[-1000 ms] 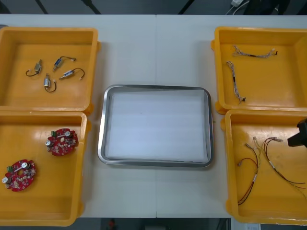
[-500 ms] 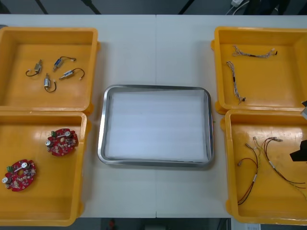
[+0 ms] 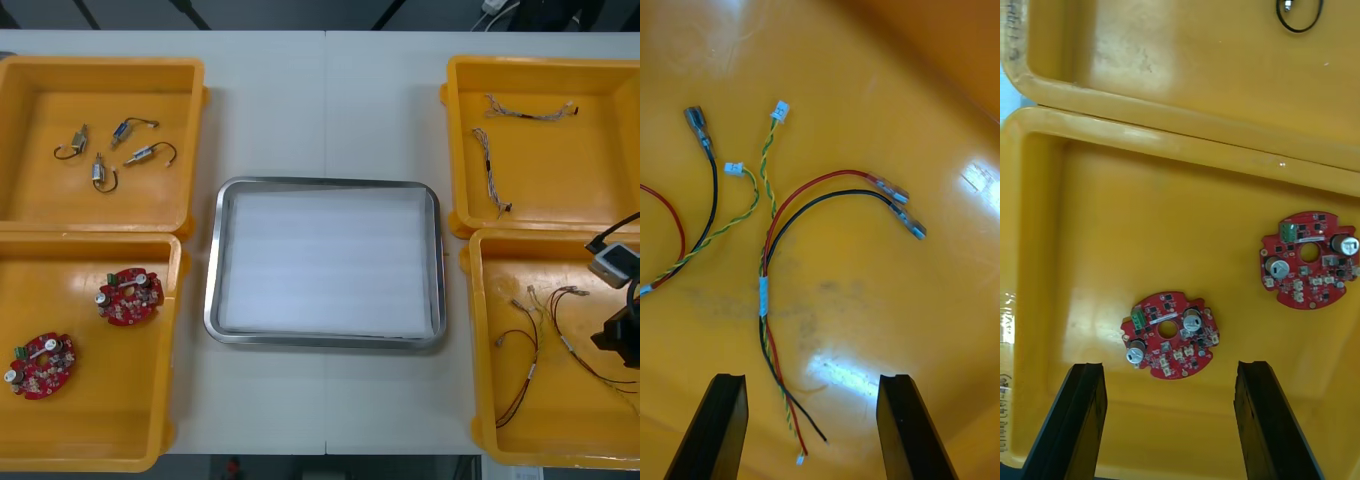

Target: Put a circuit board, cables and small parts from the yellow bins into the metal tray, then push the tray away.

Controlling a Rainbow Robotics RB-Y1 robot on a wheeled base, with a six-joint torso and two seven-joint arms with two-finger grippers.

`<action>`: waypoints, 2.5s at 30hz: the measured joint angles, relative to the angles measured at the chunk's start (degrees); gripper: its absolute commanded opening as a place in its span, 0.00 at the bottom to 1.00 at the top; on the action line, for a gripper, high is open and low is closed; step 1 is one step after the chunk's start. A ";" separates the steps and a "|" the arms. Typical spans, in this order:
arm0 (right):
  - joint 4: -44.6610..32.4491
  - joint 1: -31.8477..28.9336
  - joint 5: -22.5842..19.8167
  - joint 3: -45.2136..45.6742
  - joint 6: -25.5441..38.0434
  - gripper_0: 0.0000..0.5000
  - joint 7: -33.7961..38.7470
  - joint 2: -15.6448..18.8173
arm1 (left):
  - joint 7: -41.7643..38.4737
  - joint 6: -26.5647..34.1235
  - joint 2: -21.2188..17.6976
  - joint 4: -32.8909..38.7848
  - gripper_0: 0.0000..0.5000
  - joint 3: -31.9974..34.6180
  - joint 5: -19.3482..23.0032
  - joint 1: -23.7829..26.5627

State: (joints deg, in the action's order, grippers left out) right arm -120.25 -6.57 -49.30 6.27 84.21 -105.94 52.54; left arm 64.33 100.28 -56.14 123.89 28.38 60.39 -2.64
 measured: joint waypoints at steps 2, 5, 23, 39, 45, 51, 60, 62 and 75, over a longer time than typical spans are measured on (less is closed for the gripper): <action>0.22 -0.04 1.36 -2.18 -2.24 1.00 0.00 0.00 | 0.00 -0.47 -0.02 -0.05 1.00 -0.77 -1.57 0.00; 1.61 -0.08 1.49 -4.28 -4.68 1.00 0.00 -0.02 | -0.22 -1.46 -0.10 -0.09 1.00 -2.93 -2.98 0.00; 7.90 -0.16 3.89 -7.65 -10.88 1.00 0.00 -1.58 | -18.30 -7.73 -0.15 -5.72 1.00 -12.81 -3.22 -0.06; 7.92 -0.16 6.20 -9.16 -11.18 1.00 0.00 -3.43 | -18.25 -12.76 -0.23 -6.18 1.00 -21.08 -8.10 -1.09; 7.92 -0.16 6.95 -9.80 -11.87 1.00 0.01 -3.45 | -18.24 -14.95 -0.24 -8.47 1.00 -23.08 -8.28 -1.17; 7.91 -0.16 6.96 -9.83 -11.95 0.13 0.03 -3.64 | -18.23 -17.77 -0.25 -10.15 1.00 -24.42 -8.29 -1.90; 7.91 -0.16 6.97 -9.83 -12.02 0.00 0.04 -3.66 | -18.21 -20.34 -0.28 -12.92 1.00 -27.35 -8.30 -2.02; 7.91 -0.16 6.97 -9.83 -12.02 0.00 0.04 -3.66 | -18.21 -20.80 -0.33 -13.25 1.00 -28.20 -8.30 -2.02; 3.05 1.00 5.63 -2.94 0.57 0.00 0.03 -4.30 | -18.21 -21.50 -0.52 -14.13 1.00 -29.42 -7.67 -2.02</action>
State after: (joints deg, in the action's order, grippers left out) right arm -117.20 -5.57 -43.66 3.32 84.78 -105.91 48.24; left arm 46.12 78.78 -56.66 109.77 -1.04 52.71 -4.65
